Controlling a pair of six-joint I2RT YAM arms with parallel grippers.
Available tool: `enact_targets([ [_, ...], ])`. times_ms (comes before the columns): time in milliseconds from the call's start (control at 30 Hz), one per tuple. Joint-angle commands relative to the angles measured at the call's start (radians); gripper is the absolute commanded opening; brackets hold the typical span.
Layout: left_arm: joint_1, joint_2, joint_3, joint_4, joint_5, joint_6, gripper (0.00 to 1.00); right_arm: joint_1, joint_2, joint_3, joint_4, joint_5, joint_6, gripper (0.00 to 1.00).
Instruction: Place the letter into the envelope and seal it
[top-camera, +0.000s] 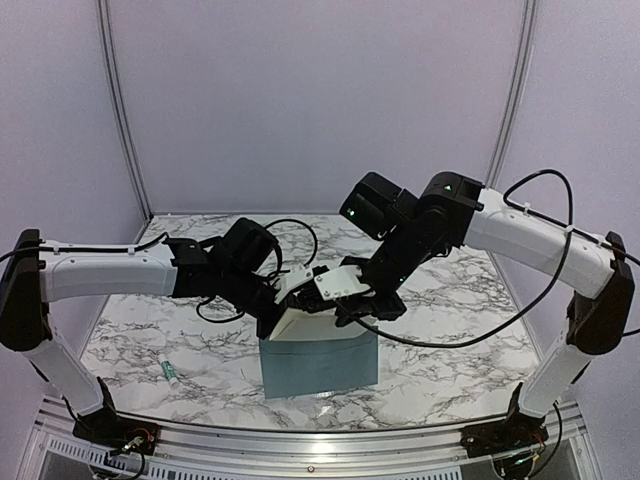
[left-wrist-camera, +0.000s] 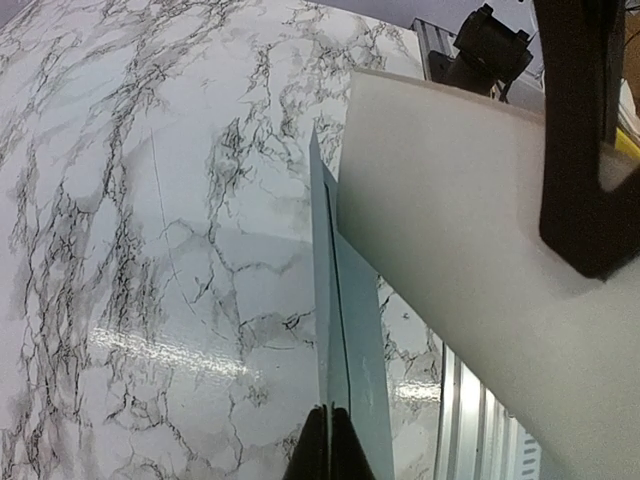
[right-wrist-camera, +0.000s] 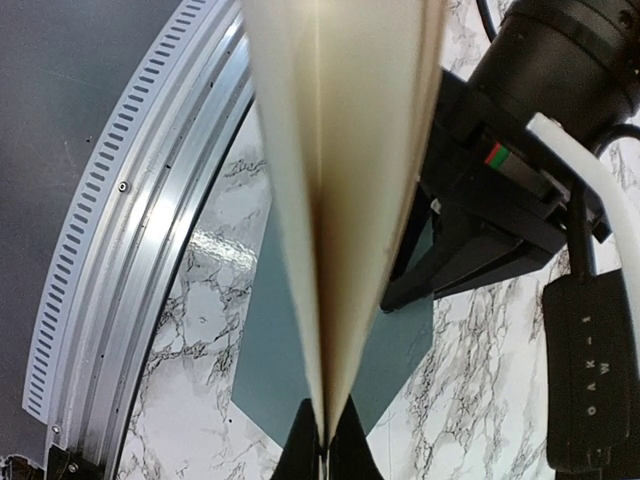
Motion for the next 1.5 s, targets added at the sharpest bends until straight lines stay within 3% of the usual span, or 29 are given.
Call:
enact_targets([
  [0,-0.007,-0.045,0.021,-0.025,0.021,-0.015,0.0,0.015,-0.011,-0.015,0.031,0.029,0.02,0.0],
  [767,-0.007,-0.044,0.012,-0.025,0.04,-0.017,0.0,0.021,0.002,-0.066,0.067,0.08,0.019,0.0],
  [1467,-0.008,-0.018,0.016,-0.025,0.053,-0.039,0.0,0.062,0.094,-0.062,0.081,0.218,0.086,0.0],
])
